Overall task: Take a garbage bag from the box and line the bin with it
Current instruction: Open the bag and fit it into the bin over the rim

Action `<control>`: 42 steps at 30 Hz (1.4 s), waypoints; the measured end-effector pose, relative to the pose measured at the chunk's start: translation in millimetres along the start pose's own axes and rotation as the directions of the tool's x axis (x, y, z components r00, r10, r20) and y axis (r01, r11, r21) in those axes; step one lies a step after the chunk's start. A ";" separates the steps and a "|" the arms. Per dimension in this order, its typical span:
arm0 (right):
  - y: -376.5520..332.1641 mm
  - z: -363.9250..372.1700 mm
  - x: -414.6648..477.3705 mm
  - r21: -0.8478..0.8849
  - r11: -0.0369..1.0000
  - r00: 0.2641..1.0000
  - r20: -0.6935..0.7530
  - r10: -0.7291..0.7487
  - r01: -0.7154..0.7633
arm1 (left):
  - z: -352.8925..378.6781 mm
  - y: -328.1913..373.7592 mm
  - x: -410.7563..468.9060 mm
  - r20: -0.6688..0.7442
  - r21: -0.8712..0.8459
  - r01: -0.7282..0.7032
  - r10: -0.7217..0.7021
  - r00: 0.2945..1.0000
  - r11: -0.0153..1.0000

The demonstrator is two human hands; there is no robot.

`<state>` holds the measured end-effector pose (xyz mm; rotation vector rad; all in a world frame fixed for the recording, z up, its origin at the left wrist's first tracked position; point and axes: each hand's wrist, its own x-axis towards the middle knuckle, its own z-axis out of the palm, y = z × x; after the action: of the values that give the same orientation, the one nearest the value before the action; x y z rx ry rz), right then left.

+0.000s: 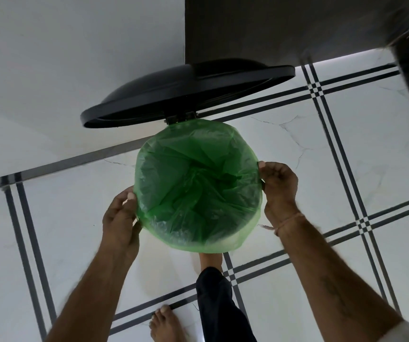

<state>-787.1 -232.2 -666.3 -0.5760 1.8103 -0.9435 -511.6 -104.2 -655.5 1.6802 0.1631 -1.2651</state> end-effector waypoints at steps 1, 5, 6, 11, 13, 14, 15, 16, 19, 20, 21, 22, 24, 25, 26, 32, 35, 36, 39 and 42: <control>1.5 0.3 -1.3 0.019 1.000 1.000 -0.015 -0.004 0.004 | 0.6 -1.7 -1.1 -0.052 -0.051 0.011 -0.013 0.999 0.999; 13.3 -6.2 -6.2 0.047 0.998 0.998 -0.036 -0.046 0.048 | 4.7 -13.3 -6.4 -0.136 -0.089 0.007 -0.019 0.990 0.996; 16.9 -8.0 -8.5 0.053 0.998 0.999 -0.035 -0.029 0.031 | 5.0 -16.5 -9.7 -0.118 -0.107 0.002 -0.014 0.993 0.994; 26.5 -16.3 -19.2 0.025 0.986 0.984 -0.060 0.169 -0.167 | -2.7 -34.8 -15.0 -0.037 -0.192 0.057 -0.065 0.997 0.980; 25.2 -19.6 -23.5 0.023 0.960 0.960 0.032 0.278 -0.278 | -4.9 -39.0 -12.4 -0.019 -0.210 0.128 -0.135 0.991 0.969; 24.3 -21.3 -25.1 0.028 0.944 0.942 0.083 0.326 -0.329 | -4.1 -41.0 -11.2 -0.013 -0.213 0.166 -0.172 0.985 0.963; 22.8 -22.5 -25.8 0.036 0.931 0.925 0.128 0.357 -0.364 | -2.5 -42.1 -9.2 -0.012 -0.218 0.194 -0.202 0.979 0.956; 21.1 -24.0 -25.5 0.055 0.922 0.913 0.171 0.369 -0.383 | -0.7 -43.1 -6.4 -0.005 -0.240 0.215 -0.222 0.975 0.947; 19.2 -29.0 -21.3 0.116 0.918 0.898 0.283 0.336 -0.380 | 7.0 -42.1 -6.1 -0.013 -0.292 0.228 -0.242 0.970 0.929; 18.8 -30.8 -20.8 0.122 0.919 0.894 0.310 0.325 -0.376 | 7.6 -42.5 -8.7 -0.019 -0.305 0.225 -0.242 0.970 0.926; 19.1 -32.6 -20.8 0.131 0.919 0.888 0.338 0.312 -0.373 | 7.5 -43.4 -12.3 -0.007 -0.328 0.219 -0.234 0.972 0.919; 20.7 -34.7 -20.8 0.156 0.913 0.879 0.371 0.299 -0.376 | 5.9 -44.8 -15.9 0.027 -0.337 0.221 -0.225 0.974 0.915; 24.9 -37.8 -21.1 0.228 0.877 0.855 0.422 0.302 -0.422 | 0.7 -50.5 -20.4 0.094 -0.314 0.232 -0.213 0.973 0.921; 25.4 -38.4 -21.1 0.250 0.854 0.840 0.437 0.322 -0.457 | -1.4 -52.5 -20.6 0.119 -0.314 0.240 -0.213 0.970 0.919; 26.4 -37.7 -20.4 0.260 0.834 0.825 0.452 0.340 -0.486 | -4.1 -54.8 -17.2 0.115 -0.320 0.250 -0.224 0.968 0.914; 27.0 -33.2 -19.9 0.260 0.838 0.809 0.501 0.308 -0.480 | 0.3 -55.1 -3.7 0.031 -0.280 0.293 -0.296 0.955 0.914; 33.3 -33.8 -22.0 0.288 0.843 0.841 0.450 0.299 -0.454 | 7.2 -57.3 -9.4 0.027 -0.242 0.302 -0.305 0.952 0.922; 33.5 -35.5 -23.1 0.306 0.844 0.855 0.429 0.291 -0.441 | 7.2 -58.2 -11.7 0.023 -0.268 0.307 -0.312 0.950 0.913; 34.9 -44.8 -30.5 0.293 0.868 0.878 0.392 0.275 -0.402 | 5.3 -55.3 -24.8 0.012 -0.346 0.268 -0.281 0.960 0.899; 40.9 -50.8 -39.1 0.287 0.853 0.862 0.406 0.304 -0.436 | -0.5 -57.2 -28.5 0.032 -0.381 0.252 -0.260 0.965 0.889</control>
<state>-816.2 -161.9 -666.9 -0.1212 1.3131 -0.8206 -558.8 -63.0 -668.2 1.3600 0.6240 -1.3095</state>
